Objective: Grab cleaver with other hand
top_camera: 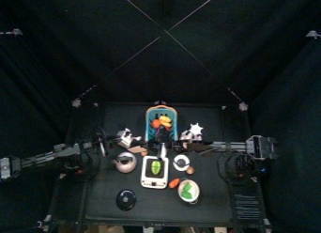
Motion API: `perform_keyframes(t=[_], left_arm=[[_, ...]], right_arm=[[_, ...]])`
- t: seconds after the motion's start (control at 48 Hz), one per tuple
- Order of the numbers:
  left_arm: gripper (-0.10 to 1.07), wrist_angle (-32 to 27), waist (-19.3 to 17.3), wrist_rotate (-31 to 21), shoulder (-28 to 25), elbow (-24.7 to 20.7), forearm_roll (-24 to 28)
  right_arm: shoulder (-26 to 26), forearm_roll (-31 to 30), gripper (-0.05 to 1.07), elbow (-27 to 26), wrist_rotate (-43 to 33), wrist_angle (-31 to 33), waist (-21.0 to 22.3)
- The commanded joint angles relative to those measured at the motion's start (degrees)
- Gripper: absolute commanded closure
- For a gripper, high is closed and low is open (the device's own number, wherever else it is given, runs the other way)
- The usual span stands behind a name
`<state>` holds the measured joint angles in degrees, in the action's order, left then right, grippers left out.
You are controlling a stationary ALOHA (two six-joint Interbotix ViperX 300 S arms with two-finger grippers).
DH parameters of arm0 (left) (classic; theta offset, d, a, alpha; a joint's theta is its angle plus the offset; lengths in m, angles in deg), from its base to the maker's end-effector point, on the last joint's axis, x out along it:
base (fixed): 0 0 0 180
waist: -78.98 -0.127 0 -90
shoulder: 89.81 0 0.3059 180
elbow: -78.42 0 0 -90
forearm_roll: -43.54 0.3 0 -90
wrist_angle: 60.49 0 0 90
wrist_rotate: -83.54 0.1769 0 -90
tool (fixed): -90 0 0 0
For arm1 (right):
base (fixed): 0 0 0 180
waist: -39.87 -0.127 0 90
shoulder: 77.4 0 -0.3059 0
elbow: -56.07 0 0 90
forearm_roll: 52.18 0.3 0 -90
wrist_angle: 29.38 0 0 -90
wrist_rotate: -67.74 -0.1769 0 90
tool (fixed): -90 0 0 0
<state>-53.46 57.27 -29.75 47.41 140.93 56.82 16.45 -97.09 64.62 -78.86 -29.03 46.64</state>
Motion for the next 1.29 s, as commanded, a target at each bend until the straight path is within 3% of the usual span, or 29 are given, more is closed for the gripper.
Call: perform_keyframes(t=[0.0,0.125,0.25,0.5,0.708,0.896,1.271], left_arm=[[0.29,4.3,1.3,0.2,-0.2,-1.6,1.5],[0.29,9.3,4.3,0.0,-0.6,-1.0,3.4],[0.29,12.0,8.6,0.1,-2.5,-1.1,4.0],[0.29,16.8,12.9,0.1,-11.5,-5.1,5.5],[0.29,22.4,13.4,0.0,-20.4,-10.2,5.1],[0.28,26.8,13.5,0.2,-25.2,-12.9,3.0],[0.09,28.5,12.9,4.6,-27.6,-13.8,-3.5]], right_arm=[[-7.2,-2.5,0.51,2.3,0.1,-0.9,0.4],[-14.2,-3.6,0.51,7.7,0.1,-2.9,0.8],[-20.0,-2.0,0.51,14.9,0.1,-10.2,2.5],[-22.1,5.5,0.51,24.8,1.9,-27.7,9.2],[-21.5,9.5,0.51,25.8,10.4,-30.8,10.3],[-20.1,13.5,0.51,25.7,16.3,-31.5,10.2],[-18.3,14.8,0.51,25.1,18.0,-31.6,9.7]])
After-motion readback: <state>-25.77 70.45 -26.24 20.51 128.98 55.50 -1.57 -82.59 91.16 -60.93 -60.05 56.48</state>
